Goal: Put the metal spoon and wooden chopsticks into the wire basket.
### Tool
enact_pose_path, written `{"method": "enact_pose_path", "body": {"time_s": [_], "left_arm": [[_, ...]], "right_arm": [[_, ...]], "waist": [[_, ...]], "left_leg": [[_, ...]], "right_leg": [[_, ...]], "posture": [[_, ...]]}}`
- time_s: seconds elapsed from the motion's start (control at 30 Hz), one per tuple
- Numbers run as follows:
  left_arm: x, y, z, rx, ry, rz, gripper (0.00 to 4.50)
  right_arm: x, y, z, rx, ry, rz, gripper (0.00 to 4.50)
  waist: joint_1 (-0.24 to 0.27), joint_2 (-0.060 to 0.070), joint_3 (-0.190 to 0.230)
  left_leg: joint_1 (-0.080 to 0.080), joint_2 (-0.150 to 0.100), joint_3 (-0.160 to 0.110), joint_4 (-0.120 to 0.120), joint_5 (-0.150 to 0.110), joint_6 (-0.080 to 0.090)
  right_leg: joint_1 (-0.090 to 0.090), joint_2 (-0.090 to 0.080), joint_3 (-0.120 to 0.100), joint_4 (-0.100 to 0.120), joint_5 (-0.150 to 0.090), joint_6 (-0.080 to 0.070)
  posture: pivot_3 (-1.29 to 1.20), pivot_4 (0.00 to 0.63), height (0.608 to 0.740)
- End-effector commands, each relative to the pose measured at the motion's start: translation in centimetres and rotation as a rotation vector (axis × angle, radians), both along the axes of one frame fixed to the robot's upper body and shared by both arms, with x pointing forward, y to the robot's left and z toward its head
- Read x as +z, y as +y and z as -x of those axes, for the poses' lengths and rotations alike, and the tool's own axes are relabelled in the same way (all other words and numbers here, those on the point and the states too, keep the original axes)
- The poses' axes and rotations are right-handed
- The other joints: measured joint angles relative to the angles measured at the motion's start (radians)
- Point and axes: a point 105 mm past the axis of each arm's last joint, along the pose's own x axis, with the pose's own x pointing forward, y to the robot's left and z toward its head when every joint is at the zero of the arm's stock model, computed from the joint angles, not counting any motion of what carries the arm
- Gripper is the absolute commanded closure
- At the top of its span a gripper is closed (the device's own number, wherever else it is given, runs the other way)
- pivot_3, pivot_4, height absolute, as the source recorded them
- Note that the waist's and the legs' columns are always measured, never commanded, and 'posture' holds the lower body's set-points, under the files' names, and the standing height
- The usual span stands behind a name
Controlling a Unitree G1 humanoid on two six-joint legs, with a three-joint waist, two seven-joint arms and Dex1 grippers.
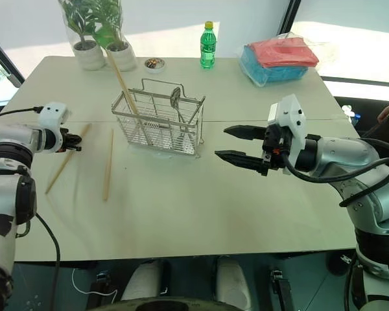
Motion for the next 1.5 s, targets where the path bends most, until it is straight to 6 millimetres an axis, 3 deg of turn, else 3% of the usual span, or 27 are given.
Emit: {"method": "enact_pose_path", "body": {"time_s": [0.03,0.13,0.23,0.3,0.47,0.57,0.77,1.23,1.27,1.3,1.37,1.5], "left_arm": [[9.3,1.8,-1.9,0.026,-0.455,-0.16,4.48],[17.6,-1.6,-1.5,-0.127,-0.878,0.02,4.48],[23.4,-4.0,0.6,-0.203,-1.122,0.201,4.48],[26.0,-6.1,1.6,-0.28,-1.204,0.274,4.48],[28.8,-11.6,2.0,-0.427,-1.277,0.404,4.48],[28.1,-14.5,1.2,-0.486,-1.267,0.427,4.48],[25.5,-17.3,-0.4,-0.527,-1.204,0.479,4.48],[16.4,-20.0,-1.5,-0.519,-0.991,0.544,4.48],[15.8,-20.3,-1.4,-0.519,-0.976,0.568,3.6],[15.5,-20.4,-1.4,-0.514,-0.967,0.583,3.32],[15.3,-20.4,-1.2,-0.506,-0.961,0.596,2.33],[16.7,-19.6,-0.6,-0.51,-0.969,0.604,0.29]], "right_arm": [[1.1,-0.5,-0.1,-0.022,-0.055,-0.001,1.59],[1.3,-0.8,-0.2,-0.037,-0.055,-0.008,1.59],[1.3,-0.8,-0.2,-0.042,-0.055,-0.01,1.59],[1.3,-0.8,-0.2,-0.045,-0.057,-0.014,1.59],[1.1,-0.5,-0.2,-0.055,-0.056,-0.033,1.59],[1.0,-0.4,-0.1,-0.059,-0.054,-0.038,1.59],[1.3,-0.4,0.1,-0.087,-0.07,-0.062,1.59],[1.5,-0.9,0.2,-0.153,-0.076,-0.099,1.59],[1.6,-1.0,0.1,-0.158,-0.078,-0.102,1.59],[1.7,-1.0,0.0,-0.163,-0.08,-0.104,1.59],[1.8,-1.1,-0.1,-0.171,-0.08,-0.108,1.59],[1.8,-1.2,-0.5,-0.176,-0.077,-0.111,1.59]], "waist": [[0.001,-0.002,0.001],[0.011,-0.004,0.002],[0.022,-0.003,0.001],[0.023,-0.003,0.001],[0.024,-0.003,0.002],[0.021,-0.002,0.002],[0.018,-0.001,0.002],[0.022,0.0,0.002],[0.022,0.0,0.002],[0.022,0.0,0.002],[0.022,0.0,0.002],[0.02,0.0,0.003]], "left_leg": [[0.0,0.0,0.0,0.0,0.0,0.0],[-0.001,0.001,0.0,0.0,0.0,0.0],[-0.001,-0.001,0.001,0.0,0.0,-0.001],[-0.001,-0.003,0.001,0.001,0.0,0.0],[-0.001,-0.004,0.0,0.007,0.0,0.0],[0.0,-0.003,-0.001,0.01,0.0,0.0],[0.0,-0.001,-0.001,0.011,0.0,0.001],[-0.001,-0.001,-0.003,0.012,-0.001,0.002],[-0.001,-0.001,-0.002,0.012,-0.001,0.002],[-0.001,-0.001,-0.003,0.012,-0.001,0.002],[-0.001,-0.001,-0.003,0.012,-0.001,0.002],[-0.001,-0.001,-0.003,0.012,-0.001,0.002]], "right_leg": [[0.0,0.0,0.0,0.0,0.0,0.0],[-0.001,-0.001,-0.001,0.0,0.0,0.0],[0.001,-0.004,-0.001,0.0,0.0,0.0],[0.002,-0.006,-0.001,0.0,0.001,0.0],[0.006,-0.005,-0.001,-0.001,0.003,0.004],[0.009,-0.004,-0.001,-0.001,0.002,0.004],[0.008,-0.001,-0.001,-0.001,0.003,0.005],[0.009,-0.001,-0.001,-0.002,0.002,0.004],[0.009,-0.001,-0.001,-0.002,0.002,0.004],[0.009,-0.001,-0.001,-0.002,0.002,0.004],[0.009,-0.001,-0.001,-0.002,0.002,0.004],[0.009,-0.001,-0.001,-0.002,0.002,0.004]], "posture": [[0.0,0.15,0.723],[0.0,0.15,0.723],[0.0,0.15,0.723],[0.0,0.15,0.723],[0.0,0.15,0.723],[0.0,0.15,0.723],[0.0,0.15,0.723],[0.0,0.15,0.723],[0.0,0.15,0.723],[0.0,0.15,0.723],[0.0,0.15,0.723],[0.0,0.15,0.723]]}}
